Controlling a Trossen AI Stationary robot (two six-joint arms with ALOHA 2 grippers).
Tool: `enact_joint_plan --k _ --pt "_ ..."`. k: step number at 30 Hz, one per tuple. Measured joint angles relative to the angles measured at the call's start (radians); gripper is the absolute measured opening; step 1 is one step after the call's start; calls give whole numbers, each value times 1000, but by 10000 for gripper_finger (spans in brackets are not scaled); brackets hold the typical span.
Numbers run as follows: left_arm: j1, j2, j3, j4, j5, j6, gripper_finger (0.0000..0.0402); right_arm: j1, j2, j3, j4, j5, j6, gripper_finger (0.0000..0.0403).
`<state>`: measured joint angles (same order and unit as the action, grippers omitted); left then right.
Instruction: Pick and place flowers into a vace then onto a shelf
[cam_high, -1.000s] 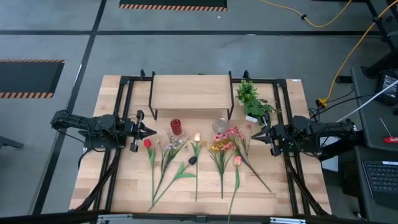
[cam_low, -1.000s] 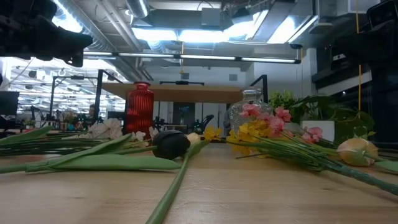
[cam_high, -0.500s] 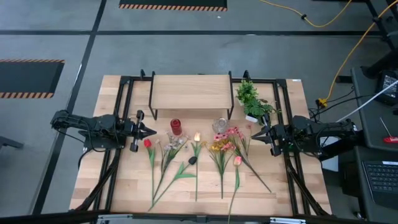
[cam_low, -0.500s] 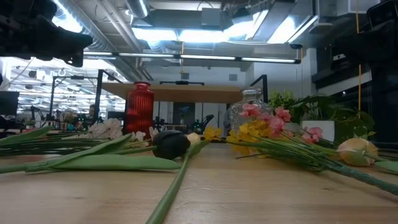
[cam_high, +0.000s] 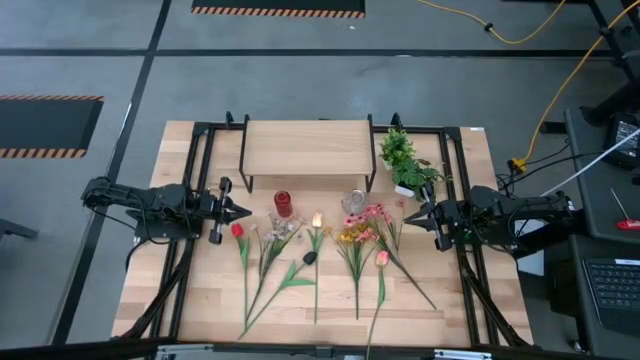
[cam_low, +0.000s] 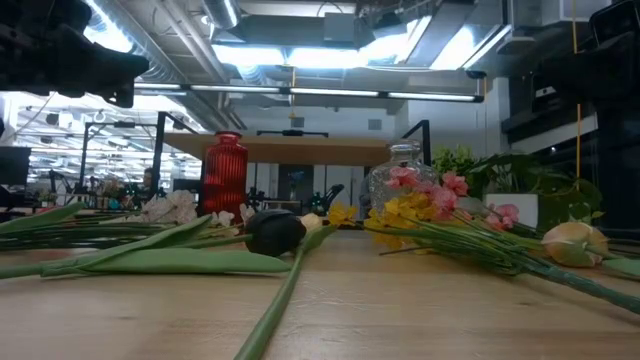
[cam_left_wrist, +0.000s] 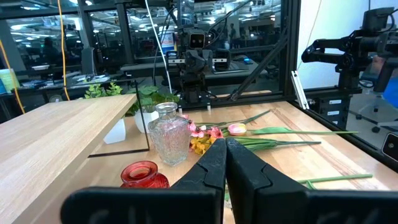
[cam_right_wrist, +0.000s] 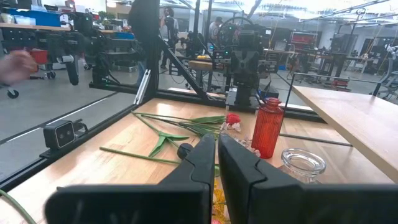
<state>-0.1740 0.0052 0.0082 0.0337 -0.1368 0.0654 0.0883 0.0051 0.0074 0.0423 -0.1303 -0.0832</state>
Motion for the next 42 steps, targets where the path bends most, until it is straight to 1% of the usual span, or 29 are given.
enact_joint_plan --k 8,14,37,40,42 --pt "0 0 0 0 0 0 4 0 0 0 0 0 0 26" --pt "0 0 0 0 0 33 4 0 0 0 0 0 0 26" --pt "0 0 0 22 -3 27 4 0 0 0 18 7 0 26" --pt "0 0 0 22 -15 27 4 0 0 0 21 16 0 26" --pt "0 0 0 22 -41 27 4 0 0 0 21 53 0 26"
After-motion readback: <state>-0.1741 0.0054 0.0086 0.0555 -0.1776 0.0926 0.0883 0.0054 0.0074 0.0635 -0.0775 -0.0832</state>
